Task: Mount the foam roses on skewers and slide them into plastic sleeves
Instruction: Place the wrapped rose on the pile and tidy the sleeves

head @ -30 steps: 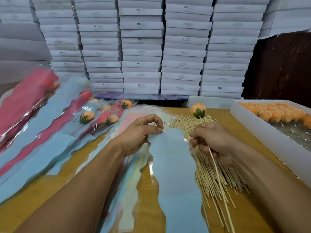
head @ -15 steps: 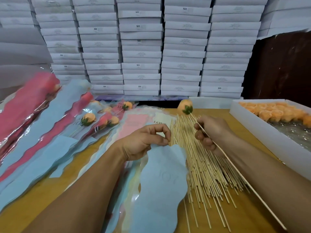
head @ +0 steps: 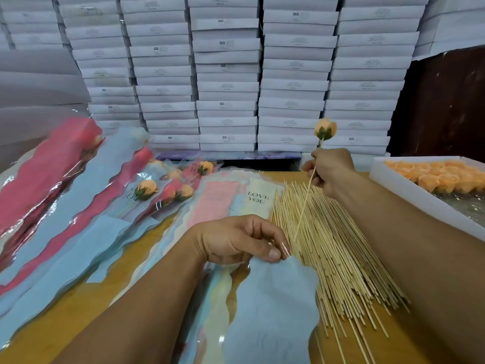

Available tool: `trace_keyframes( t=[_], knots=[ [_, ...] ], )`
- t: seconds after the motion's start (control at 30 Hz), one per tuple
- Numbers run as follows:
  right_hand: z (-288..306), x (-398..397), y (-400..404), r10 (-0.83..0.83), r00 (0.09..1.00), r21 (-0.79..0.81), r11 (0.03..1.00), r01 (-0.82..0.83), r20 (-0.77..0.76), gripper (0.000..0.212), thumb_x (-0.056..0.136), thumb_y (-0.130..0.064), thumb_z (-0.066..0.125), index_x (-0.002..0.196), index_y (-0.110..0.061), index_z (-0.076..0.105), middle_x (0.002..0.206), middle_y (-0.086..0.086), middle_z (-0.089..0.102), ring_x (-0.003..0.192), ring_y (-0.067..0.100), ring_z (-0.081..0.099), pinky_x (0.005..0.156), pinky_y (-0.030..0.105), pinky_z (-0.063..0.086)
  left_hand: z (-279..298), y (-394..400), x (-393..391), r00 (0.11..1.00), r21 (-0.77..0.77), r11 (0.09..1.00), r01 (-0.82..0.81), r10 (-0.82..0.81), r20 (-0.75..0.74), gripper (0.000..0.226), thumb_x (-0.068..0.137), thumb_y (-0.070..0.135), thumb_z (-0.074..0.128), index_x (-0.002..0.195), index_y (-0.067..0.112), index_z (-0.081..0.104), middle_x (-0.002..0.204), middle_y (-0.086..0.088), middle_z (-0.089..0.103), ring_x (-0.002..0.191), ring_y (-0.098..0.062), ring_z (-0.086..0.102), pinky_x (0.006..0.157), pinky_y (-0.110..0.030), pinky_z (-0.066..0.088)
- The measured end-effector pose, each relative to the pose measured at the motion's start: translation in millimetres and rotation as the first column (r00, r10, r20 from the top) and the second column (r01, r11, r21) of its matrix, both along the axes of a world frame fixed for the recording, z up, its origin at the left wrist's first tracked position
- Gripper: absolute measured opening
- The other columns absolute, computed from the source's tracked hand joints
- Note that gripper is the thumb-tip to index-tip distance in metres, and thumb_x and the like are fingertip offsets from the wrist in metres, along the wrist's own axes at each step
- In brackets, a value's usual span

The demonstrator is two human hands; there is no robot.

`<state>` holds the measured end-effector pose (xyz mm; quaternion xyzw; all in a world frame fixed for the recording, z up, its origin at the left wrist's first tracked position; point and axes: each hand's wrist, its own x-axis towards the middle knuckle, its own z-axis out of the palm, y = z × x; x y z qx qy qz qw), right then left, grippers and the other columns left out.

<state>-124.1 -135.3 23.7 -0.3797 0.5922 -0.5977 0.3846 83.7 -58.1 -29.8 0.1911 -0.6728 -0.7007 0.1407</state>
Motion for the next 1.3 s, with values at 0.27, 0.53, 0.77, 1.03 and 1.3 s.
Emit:
trace_keyframes(
  t=[0.27,0.53,0.77,1.03,1.3],
  knots=[
    [-8.7,-1.7,0.6,-0.02,0.998,0.02,1.0,0.021,-0.056,0.026,0.105,-0.014,0.044,0.083,-0.008,0.054,0.069,0.01,0.064,0.052,0.017,0.042,0.038,0.022,0.03,-0.9,1.0,-0.5,1.0,0.075,0.997,0.009,-0.007,-0.018,0.041,0.089,-0.011,0.044,0.091,0.012,0.077,0.084,0.0,0.073,0.078,-0.01,0.07,0.077,-0.022,0.057],
    [-28.1,3.2,21.1,0.059,0.997,-0.007,0.998,-0.06,-0.052,0.019,0.106,-0.016,0.048,0.093,-0.008,0.058,0.06,0.009,0.066,0.046,0.018,0.05,0.034,0.019,0.037,-1.0,0.3,-3.7,0.993,0.102,0.991,-0.089,0.097,-0.073,0.032,0.09,-0.006,0.049,0.092,0.01,0.076,0.087,-0.004,0.073,0.081,-0.015,0.071,0.078,-0.025,0.057],
    [-31.8,1.5,47.3,0.203,0.979,-0.019,0.979,-0.203,-0.034,0.013,0.105,-0.019,0.053,0.099,-0.009,0.059,0.055,0.006,0.067,0.04,0.014,0.056,0.036,0.022,0.043,-1.0,-0.8,-5.8,0.979,0.069,0.983,-0.17,0.177,-0.099,0.022,0.088,-0.004,0.053,0.094,0.005,0.072,0.087,-0.008,0.071,0.079,-0.017,0.069,0.076,-0.026,0.057],
    [-33.7,2.0,78.9,0.4,0.916,0.057,0.916,-0.397,-0.036,0.019,0.098,-0.023,0.062,0.09,-0.012,0.074,0.077,0.003,0.074,0.061,0.011,0.065,0.053,0.025,0.05,-0.3,-2.2,-6.5,0.942,0.062,0.959,-0.276,0.283,-0.182,0.021,0.086,-0.001,0.056,0.089,0.008,0.075,0.085,-0.008,0.07,0.078,-0.017,0.068,0.074,-0.025,0.056],
    [-33.7,7.8,94.6,0.543,0.839,0.077,0.838,-0.54,-0.02,0.024,0.098,-0.022,0.06,0.095,-0.014,0.083,0.108,0.01,0.076,0.111,0.035,0.067,0.104,0.053,0.048,2.2,-6.6,-5.9,0.872,0.119,0.912,-0.392,0.41,-0.267,0.016,0.084,0.002,0.061,0.089,0.006,0.076,0.093,-0.01,0.071,0.084,-0.021,0.069,0.076,-0.028,0.057]
  ],
)
